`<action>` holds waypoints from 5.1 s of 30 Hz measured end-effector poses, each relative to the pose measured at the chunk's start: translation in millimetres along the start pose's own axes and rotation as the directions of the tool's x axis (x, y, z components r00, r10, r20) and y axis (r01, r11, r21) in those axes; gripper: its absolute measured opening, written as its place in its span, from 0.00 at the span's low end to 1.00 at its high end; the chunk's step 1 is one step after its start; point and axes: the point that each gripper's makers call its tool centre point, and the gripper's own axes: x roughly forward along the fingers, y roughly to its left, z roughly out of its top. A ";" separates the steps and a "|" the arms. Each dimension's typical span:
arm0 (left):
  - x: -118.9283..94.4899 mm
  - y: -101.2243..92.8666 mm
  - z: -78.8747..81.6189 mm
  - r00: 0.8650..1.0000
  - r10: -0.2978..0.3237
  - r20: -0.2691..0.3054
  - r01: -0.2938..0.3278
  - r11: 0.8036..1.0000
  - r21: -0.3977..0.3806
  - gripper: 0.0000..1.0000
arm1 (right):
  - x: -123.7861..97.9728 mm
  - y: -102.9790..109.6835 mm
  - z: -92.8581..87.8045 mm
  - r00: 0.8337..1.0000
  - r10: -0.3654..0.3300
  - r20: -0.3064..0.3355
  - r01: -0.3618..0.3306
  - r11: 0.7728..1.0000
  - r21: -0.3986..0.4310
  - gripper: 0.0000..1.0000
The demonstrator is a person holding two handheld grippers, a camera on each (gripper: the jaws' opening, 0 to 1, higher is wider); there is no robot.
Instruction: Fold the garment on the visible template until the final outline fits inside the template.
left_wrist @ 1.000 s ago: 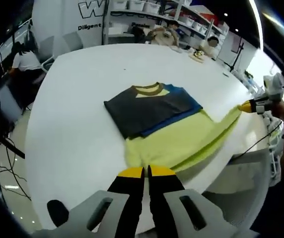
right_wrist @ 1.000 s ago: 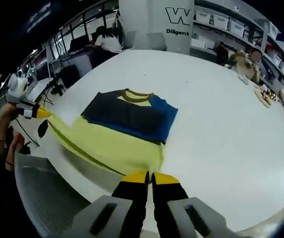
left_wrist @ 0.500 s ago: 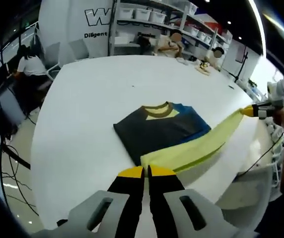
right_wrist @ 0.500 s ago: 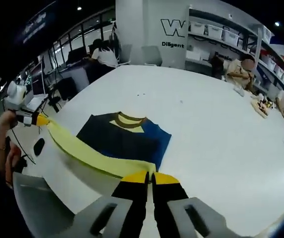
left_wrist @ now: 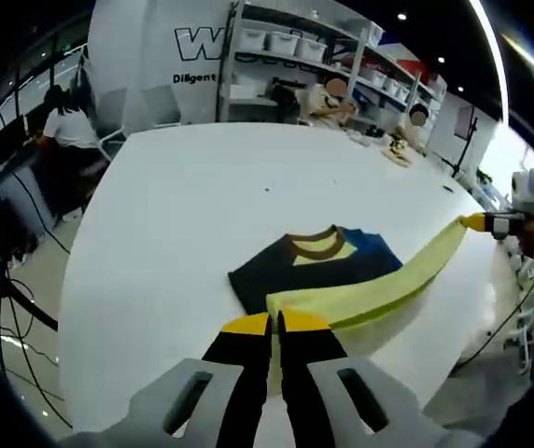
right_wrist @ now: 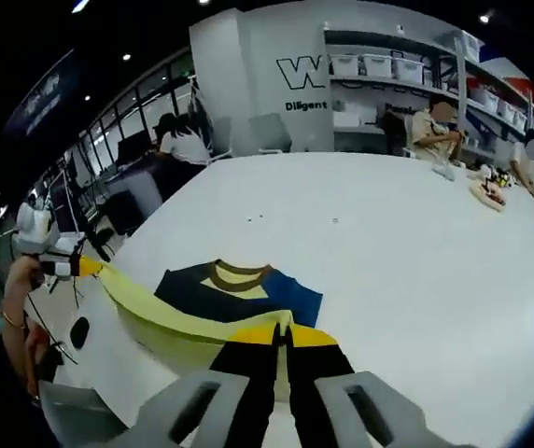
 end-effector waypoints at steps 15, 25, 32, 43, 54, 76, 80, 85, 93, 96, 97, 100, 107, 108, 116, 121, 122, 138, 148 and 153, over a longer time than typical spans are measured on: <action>59.3 32.5 20.7 0.999 0.027 0.020 -0.024 0.988 -0.152 0.03 | 53.3 -8.2 24.9 0.999 -0.035 0.020 0.035 0.999 0.019 0.00; 101.8 45.1 18.3 1.000 0.026 -0.006 -0.026 0.984 -0.177 0.03 | 94.5 -21.9 23.5 0.995 -0.096 -0.023 0.097 0.995 0.002 0.00; 128.8 50.9 8.0 0.999 0.012 -0.042 -0.019 0.987 -0.162 0.03 | 125.2 -37.4 4.8 0.983 -0.152 -0.101 0.151 0.988 -0.013 0.00; 159.5 62.1 -2.7 0.998 0.035 -0.057 -0.046 0.977 -0.206 0.03 | 153.5 -50.3 -8.8 0.978 -0.162 -0.134 0.166 0.986 0.017 0.00; 176.6 67.6 -14.7 0.996 0.052 -0.077 -0.071 0.962 -0.264 0.03 | 180.3 -65.6 -25.1 0.973 -0.160 -0.168 0.168 0.985 0.031 0.00; 168.5 60.0 10.9 0.998 -0.013 0.056 -0.001 0.971 0.238 0.45 | 175.6 -45.4 -22.7 0.993 -0.067 -0.100 0.041 0.971 -0.237 0.32; 168.8 55.4 -0.9 1.000 -0.021 0.016 0.015 0.943 0.333 0.55 | 173.9 -39.6 -30.9 0.993 -0.027 -0.114 -0.002 0.969 -0.245 0.36; 173.4 53.5 -2.8 1.000 -0.017 0.008 0.013 0.916 0.401 0.54 | 173.9 -46.4 -40.9 0.989 -0.046 -0.139 0.004 0.958 -0.288 0.38; 187.0 66.8 -0.6 1.000 0.022 0.021 -0.028 0.948 0.317 0.46 | 186.3 -62.3 -39.0 0.992 -0.059 -0.109 0.034 0.974 -0.223 0.40; 192.8 70.0 2.2 0.999 0.029 0.028 -0.035 0.956 0.292 0.47 | 192.4 -65.3 -36.1 0.992 -0.066 -0.105 0.045 0.980 -0.193 0.41; 194.3 71.7 2.4 0.999 0.037 0.026 -0.043 0.960 0.278 0.46 | 194.6 -66.7 -34.8 0.992 -0.071 -0.100 0.051 0.980 -0.190 0.40; 197.0 73.6 7.9 0.998 0.043 0.049 -0.051 0.983 0.177 0.42 | 201.3 -70.2 -24.5 0.995 -0.085 -0.054 0.078 0.990 -0.120 0.40; 195.9 78.2 16.0 0.998 0.019 0.066 -0.020 1.000 0.011 0.40 | 204.5 -73.3 -6.0 0.995 -0.097 0.021 0.097 0.995 0.014 0.36; 194.8 78.9 16.6 0.998 0.023 0.066 -0.023 1.000 0.007 0.40 | 204.1 -73.4 -3.8 0.995 -0.099 0.032 0.098 0.995 0.025 0.37; 185.6 75.9 17.8 0.998 0.015 0.057 -0.015 1.000 0.009 0.39 | 194.4 -62.4 -5.3 0.997 -0.069 0.026 0.067 0.996 0.050 0.38; 175.3 66.8 20.6 0.998 -0.006 0.070 0.004 1.000 0.022 0.43 | 185.9 -54.0 -6.1 0.998 -0.046 0.037 0.045 0.998 0.046 0.42; 173.8 65.5 20.0 0.998 -0.010 0.068 0.008 1.000 0.021 0.43 | 184.9 -53.0 -6.9 0.998 -0.044 0.034 0.042 0.998 0.046 0.42; 125.1 33.9 -9.6 0.994 -0.070 0.079 0.067 0.997 0.034 0.49 | 138.4 -18.6 -33.5 0.998 0.057 0.028 -0.057 0.998 0.010 0.47; 100.4 23.9 -31.2 0.994 -0.097 0.046 0.093 0.993 0.072 0.52 | 110.0 -4.9 -58.0 0.994 0.112 -0.014 -0.113 0.993 -0.032 0.46; 88.8 20.9 -47.6 0.994 -0.102 0.028 0.098 0.988 0.116 0.51 | 96.4 0.1 -78.8 0.989 0.140 -0.048 -0.143 0.988 -0.051 0.45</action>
